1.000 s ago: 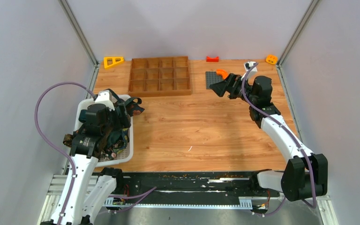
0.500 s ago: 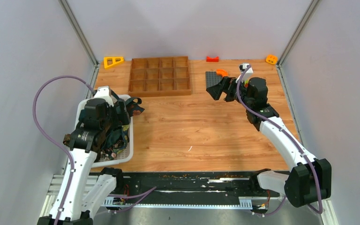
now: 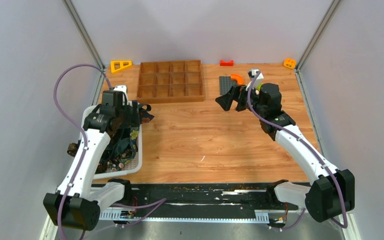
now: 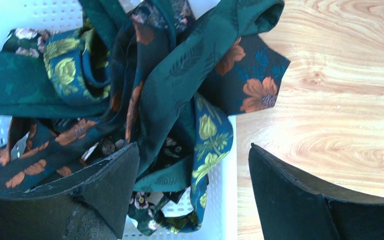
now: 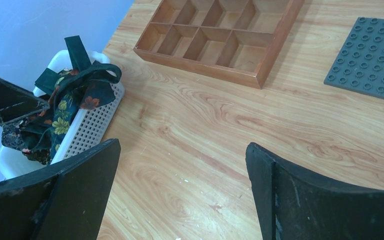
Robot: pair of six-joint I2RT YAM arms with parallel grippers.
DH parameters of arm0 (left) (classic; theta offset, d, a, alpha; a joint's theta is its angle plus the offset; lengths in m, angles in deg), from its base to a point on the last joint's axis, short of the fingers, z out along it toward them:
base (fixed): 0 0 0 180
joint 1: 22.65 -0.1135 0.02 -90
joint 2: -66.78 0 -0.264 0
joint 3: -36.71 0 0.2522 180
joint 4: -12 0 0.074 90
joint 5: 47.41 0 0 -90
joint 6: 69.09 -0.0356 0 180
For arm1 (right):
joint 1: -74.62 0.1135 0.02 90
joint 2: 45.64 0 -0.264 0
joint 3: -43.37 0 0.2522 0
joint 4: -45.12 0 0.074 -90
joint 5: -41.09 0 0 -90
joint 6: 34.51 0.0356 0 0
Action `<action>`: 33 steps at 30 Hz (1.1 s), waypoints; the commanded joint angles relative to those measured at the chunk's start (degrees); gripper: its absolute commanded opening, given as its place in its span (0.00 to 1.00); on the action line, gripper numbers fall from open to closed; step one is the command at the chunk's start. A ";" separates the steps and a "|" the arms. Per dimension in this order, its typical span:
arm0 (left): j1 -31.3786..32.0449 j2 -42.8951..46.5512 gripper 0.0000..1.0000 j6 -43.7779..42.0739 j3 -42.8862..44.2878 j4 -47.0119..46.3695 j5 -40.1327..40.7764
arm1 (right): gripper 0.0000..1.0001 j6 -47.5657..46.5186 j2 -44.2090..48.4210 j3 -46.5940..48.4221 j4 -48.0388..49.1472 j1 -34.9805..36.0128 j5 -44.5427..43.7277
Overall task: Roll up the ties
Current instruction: Pick up the tie from the bin.
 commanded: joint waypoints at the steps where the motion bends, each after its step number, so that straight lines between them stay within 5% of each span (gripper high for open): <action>1: -0.32 -5.25 0.86 -1.96 5.09 -2.89 -2.60 | 0.99 -1.40 -0.45 3.27 -0.86 0.48 0.75; 8: 1.09 -17.61 0.88 -4.35 14.51 -1.97 -2.04 | 0.99 -1.48 -1.73 4.25 -2.45 0.48 2.05; 19: 14.17 -38.23 0.98 -12.00 33.73 6.48 19.28 | 0.99 -1.72 -2.93 5.38 -4.14 0.48 3.05; 24: 18.21 -45.36 0.95 -14.84 37.68 9.95 29.68 | 0.99 -1.67 -3.44 5.69 -4.84 0.47 3.50; 33: 20.24 -50.73 0.83 -14.43 36.56 11.13 36.48 | 0.99 -1.47 -3.85 6.14 -5.37 0.48 4.52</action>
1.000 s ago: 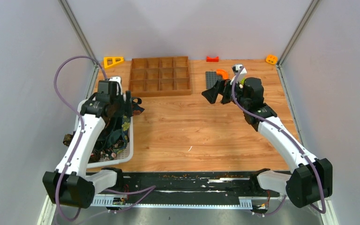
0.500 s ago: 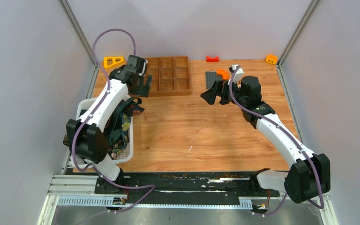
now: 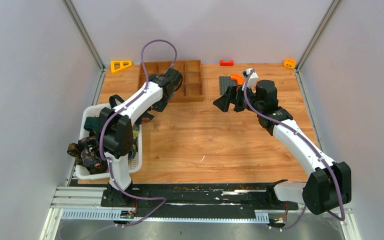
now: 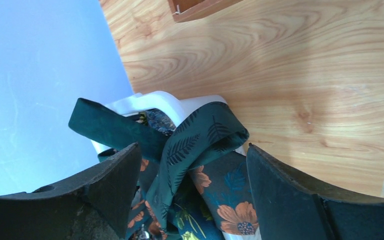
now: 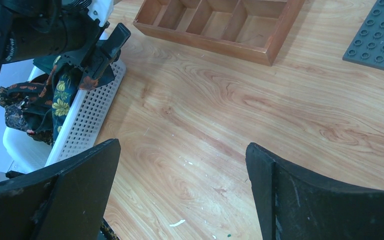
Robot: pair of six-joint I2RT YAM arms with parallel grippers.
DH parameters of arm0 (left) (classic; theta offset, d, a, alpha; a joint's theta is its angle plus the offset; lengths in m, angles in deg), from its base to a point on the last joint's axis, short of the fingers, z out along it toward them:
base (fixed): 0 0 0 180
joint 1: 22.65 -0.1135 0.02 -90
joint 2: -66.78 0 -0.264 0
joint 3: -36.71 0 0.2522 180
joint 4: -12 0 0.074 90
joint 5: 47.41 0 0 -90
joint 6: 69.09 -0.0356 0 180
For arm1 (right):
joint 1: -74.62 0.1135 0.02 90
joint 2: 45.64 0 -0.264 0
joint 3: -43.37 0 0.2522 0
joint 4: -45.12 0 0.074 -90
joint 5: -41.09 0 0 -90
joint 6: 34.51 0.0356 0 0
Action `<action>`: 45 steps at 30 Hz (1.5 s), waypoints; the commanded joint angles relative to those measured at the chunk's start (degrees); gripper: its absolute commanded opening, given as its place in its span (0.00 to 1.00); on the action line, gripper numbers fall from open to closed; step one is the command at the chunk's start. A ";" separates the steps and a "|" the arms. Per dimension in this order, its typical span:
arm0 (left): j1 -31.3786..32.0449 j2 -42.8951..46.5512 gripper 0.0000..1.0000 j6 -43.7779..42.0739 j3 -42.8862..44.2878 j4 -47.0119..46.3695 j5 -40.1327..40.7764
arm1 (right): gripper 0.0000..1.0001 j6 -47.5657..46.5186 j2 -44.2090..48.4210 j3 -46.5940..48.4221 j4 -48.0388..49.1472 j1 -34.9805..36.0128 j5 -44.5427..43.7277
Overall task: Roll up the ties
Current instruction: Pick up the tie from the bin.
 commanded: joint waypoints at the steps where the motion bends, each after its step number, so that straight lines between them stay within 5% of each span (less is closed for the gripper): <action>1: 0.24 -0.98 0.83 -0.60 1.32 1.35 6.26 | 0.99 -0.37 0.10 2.51 0.75 0.27 1.09; 22: 1.77 -3.89 0.88 -0.75 -0.14 0.77 4.00 | 0.99 -0.44 -0.09 2.90 -0.11 0.26 1.57; 34: 1.74 -6.55 0.73 0.20 -0.38 1.34 10.25 | 0.99 -0.63 0.01 3.12 -0.63 0.27 1.71; 41: 1.74 -6.26 0.91 0.32 -0.72 1.72 7.87 | 0.99 -0.68 0.01 3.22 -0.79 0.26 2.32; 45: 1.74 -6.37 0.89 0.10 -1.58 1.20 8.85 | 0.99 -0.82 0.09 3.31 -0.95 0.16 2.07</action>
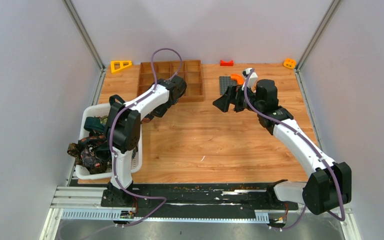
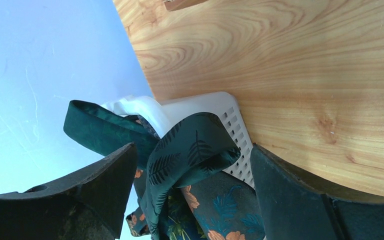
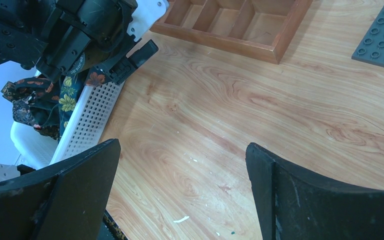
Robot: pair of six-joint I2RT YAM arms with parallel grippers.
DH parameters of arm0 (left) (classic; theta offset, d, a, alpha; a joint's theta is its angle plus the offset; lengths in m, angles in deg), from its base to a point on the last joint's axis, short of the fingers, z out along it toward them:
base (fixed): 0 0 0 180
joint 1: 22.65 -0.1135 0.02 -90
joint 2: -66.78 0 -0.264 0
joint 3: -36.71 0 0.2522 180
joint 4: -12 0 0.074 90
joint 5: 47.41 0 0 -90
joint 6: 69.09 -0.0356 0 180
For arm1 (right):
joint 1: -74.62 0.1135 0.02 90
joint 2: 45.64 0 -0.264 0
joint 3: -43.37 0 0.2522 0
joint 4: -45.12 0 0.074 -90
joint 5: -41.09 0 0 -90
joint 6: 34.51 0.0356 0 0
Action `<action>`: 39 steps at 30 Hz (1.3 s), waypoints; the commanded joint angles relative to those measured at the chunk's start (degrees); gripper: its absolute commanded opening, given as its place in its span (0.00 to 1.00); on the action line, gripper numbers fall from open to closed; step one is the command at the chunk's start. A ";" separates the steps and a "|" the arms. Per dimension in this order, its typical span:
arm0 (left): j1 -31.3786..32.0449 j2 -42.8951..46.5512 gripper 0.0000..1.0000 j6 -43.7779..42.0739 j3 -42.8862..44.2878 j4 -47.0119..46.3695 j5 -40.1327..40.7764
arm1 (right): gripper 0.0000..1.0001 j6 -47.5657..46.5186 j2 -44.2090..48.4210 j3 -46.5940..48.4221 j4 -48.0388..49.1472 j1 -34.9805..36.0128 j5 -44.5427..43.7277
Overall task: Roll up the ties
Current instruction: Pick up the tie from the bin.
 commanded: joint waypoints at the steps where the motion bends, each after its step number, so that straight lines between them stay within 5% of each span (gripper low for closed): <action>1: 0.19 0.17 0.87 0.16 -0.64 0.15 1.19 | 0.99 -0.89 0.09 2.64 0.15 0.13 0.46; 11: 0.19 1.13 0.46 0.67 0.16 0.24 5.47 | 0.99 -0.99 0.25 2.64 -0.01 0.18 0.41; 14: 0.19 2.74 0.25 0.71 0.75 0.24 5.61 | 0.99 -1.02 0.35 2.67 0.02 0.13 0.40; 16: 0.18 4.01 0.02 0.66 1.30 0.26 6.15 | 0.99 -1.02 0.35 2.67 -0.02 0.15 0.42; 39: 0.19 29.60 0.00 3.68 23.19 4.17 7.88 | 0.99 -2.10 -0.24 3.54 -0.72 0.16 0.29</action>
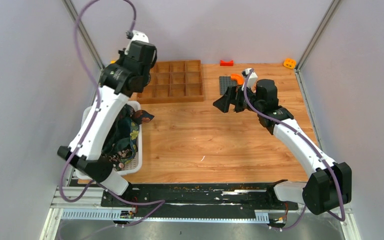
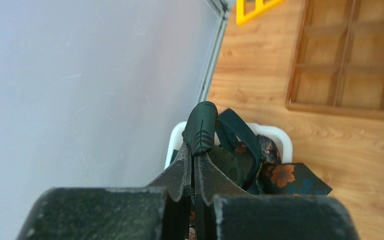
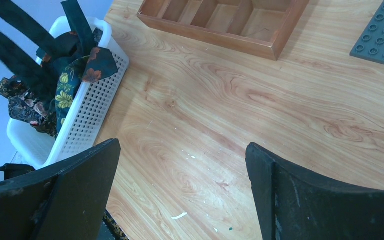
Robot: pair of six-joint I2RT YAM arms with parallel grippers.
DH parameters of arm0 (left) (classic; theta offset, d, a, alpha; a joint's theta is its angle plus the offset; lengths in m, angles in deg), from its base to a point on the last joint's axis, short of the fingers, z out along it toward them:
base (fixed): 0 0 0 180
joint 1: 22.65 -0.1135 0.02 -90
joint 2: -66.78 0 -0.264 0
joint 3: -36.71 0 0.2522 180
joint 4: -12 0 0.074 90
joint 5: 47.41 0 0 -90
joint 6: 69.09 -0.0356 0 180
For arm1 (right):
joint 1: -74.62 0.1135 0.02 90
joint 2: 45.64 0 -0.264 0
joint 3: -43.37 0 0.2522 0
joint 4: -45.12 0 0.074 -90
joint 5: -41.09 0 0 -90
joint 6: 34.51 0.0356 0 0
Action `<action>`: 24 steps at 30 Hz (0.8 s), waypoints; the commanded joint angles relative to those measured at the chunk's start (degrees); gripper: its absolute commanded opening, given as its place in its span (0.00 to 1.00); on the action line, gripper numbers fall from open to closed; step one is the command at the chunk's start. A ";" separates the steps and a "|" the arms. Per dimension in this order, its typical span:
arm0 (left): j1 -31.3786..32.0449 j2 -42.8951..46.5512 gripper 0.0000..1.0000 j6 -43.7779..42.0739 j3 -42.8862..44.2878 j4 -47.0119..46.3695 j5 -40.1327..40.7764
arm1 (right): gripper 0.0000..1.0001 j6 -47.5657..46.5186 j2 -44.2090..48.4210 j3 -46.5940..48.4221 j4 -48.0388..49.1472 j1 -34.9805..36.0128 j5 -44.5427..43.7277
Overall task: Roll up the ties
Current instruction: Pick up the tie from the bin.
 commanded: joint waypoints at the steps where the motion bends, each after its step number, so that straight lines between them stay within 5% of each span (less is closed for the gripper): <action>1: 0.21 6.59 0.00 0.15 5.46 0.67 -0.43 | 0.99 -1.27 -0.28 3.27 0.89 0.16 0.49; 14: 0.19 20.37 0.00 -1.57 12.35 -8.58 -30.90 | 0.99 -2.51 1.68 4.91 4.46 1.50 7.23; 24: 0.18 18.93 0.00 2.86 19.68 -14.49 -51.14 | 0.99 -2.75 6.08 6.08 6.82 3.46 8.79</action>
